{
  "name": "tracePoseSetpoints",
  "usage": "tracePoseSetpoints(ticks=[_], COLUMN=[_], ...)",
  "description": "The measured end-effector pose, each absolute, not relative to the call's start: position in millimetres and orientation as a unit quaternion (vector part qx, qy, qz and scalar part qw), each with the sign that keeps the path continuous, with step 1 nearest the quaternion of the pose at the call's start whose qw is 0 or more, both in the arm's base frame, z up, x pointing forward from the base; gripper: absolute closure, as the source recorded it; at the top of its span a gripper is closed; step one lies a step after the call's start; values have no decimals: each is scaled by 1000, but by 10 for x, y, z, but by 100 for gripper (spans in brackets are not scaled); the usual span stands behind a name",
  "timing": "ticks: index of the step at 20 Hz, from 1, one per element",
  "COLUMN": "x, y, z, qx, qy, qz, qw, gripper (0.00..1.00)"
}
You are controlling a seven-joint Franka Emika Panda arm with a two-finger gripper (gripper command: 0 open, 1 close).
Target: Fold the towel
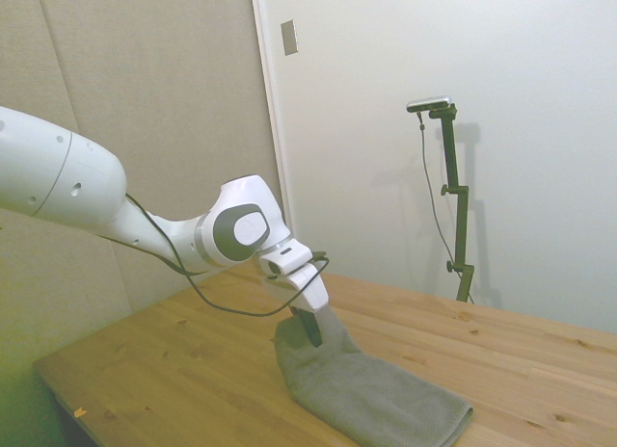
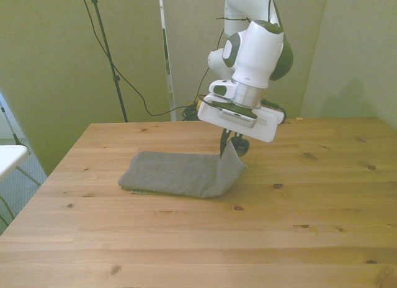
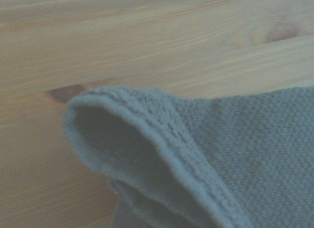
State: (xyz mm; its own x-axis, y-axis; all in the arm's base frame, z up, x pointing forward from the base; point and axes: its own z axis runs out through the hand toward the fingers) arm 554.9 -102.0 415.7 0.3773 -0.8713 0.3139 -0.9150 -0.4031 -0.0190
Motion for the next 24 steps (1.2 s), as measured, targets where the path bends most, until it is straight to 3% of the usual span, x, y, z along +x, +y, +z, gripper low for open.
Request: tracePoseSetpoints(ticks=[6,18,19,24], x=[5382,5033,4997,4891], y=[-1368,-2235,-2309,-2644], z=[4427,4484,4469,4324], qx=[814,789,788,780], qy=[-559,-597,-599,-612], qz=[148,143,140,133], qw=[61,26,23,4], gripper=[100,100,0,0])
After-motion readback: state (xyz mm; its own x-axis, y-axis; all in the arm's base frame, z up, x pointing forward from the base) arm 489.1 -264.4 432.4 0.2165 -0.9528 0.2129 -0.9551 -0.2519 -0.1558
